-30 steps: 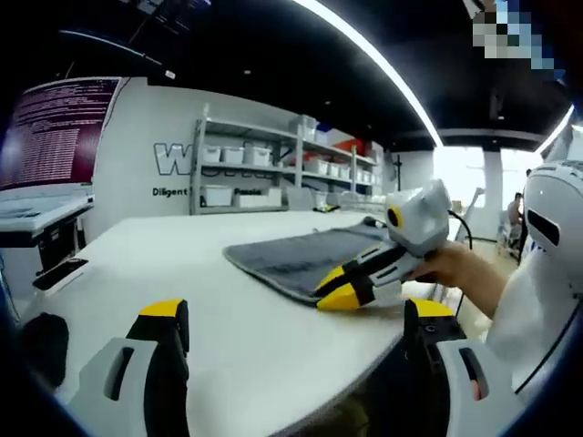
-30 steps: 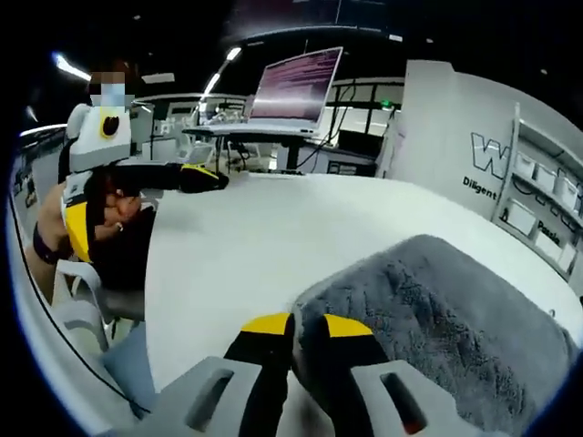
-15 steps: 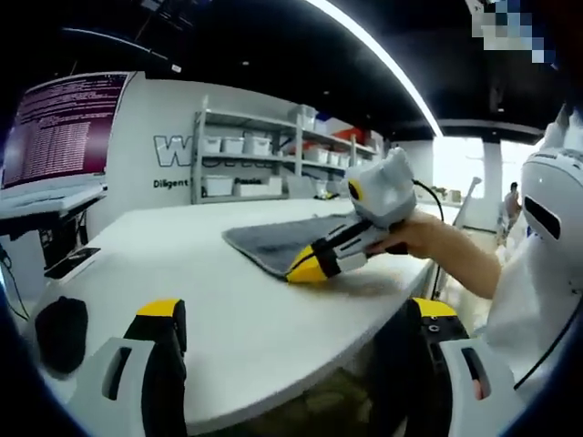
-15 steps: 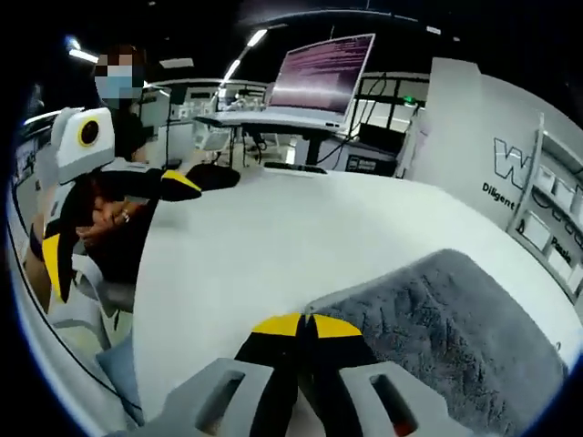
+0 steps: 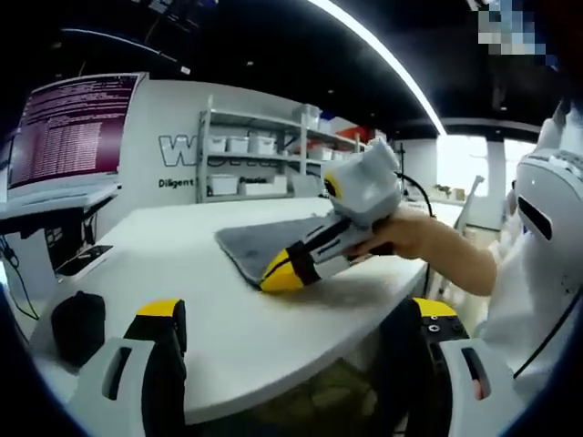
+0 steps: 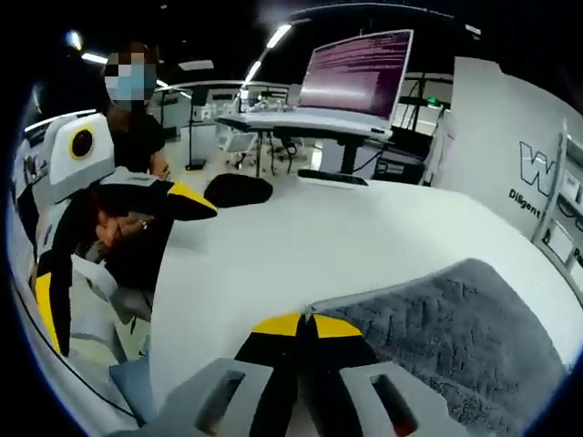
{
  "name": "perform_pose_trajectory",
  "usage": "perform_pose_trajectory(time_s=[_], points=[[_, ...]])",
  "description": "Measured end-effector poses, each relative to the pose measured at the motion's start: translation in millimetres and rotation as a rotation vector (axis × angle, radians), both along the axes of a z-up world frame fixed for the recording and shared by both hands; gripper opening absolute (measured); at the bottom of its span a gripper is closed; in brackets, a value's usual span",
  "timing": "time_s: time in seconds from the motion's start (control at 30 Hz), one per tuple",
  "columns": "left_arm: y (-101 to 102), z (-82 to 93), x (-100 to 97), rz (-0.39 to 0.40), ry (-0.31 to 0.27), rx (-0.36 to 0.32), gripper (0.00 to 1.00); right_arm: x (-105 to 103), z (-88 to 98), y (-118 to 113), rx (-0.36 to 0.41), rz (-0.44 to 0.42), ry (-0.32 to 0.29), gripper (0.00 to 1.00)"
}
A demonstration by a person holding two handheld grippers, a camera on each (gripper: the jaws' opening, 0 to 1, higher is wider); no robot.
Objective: Open the folded towel by lifting each exposed corner and separating the folded layers until the towel lies flat within the target outline without major curled edges
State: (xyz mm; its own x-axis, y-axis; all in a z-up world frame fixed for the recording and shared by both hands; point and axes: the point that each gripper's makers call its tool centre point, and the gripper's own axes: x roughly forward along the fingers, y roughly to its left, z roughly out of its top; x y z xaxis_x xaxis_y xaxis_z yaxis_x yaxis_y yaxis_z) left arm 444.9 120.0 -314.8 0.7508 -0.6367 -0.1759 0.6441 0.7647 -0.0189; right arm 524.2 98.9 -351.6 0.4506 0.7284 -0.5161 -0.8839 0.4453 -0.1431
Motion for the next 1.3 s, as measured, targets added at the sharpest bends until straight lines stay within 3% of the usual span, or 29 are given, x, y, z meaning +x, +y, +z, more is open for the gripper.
perform_pose_trajectory(time_s=[0.2,0.33,0.4,0.5,0.6,0.67,0.83,0.97,1.03,1.13,1.3], points=[[9,-2.2,0.3,0.034,0.014,0.010,0.99,-11,0.4,36,-0.002,0.084,0.001,0.00],[5,0.5,-2.5,0.023,0.009,0.012,0.99,-17,2.1,44,0.000,0.121,0.000,0.00],[4,1.7,-3.9,0.017,0.008,0.009,0.99,-19,4.7,48,0.002,0.169,-0.038,0.00],[2,3.8,-5.0,0.016,0.008,0.005,0.99,-23,7.9,43,0.021,0.194,-0.055,0.06],[-1,6.8,-5.8,0.010,0.011,0.003,0.99,-33,21.7,35,0.104,0.206,-0.040,0.16],[-5,11.2,-6.9,-0.002,0.006,-0.001,0.99,-33,35.0,27,0.150,0.206,-0.065,0.20],[-17,22.1,-10.5,-0.042,-0.005,-0.009,0.99,-34,75.8,-42,0.278,0.105,-0.132,0.26],[-26,26.6,-9.3,-0.064,-0.008,-0.018,0.99,-31,101.5,-134,0.294,-0.056,-0.220,0.30],[-28,26.5,-7.3,-0.067,-0.006,-0.004,0.99,-31,107.9,-173,0.278,-0.126,-0.257,0.32],[-33,27.3,-3.5,-0.074,-0.005,0.020,0.99,-34,112.5,-256,0.213,-0.300,-0.310,0.39],[-47,30.7,1.9,-0.109,-0.002,0.021,0.99,-58,105.3,-363,0.149,-0.537,-0.312,0.44]])
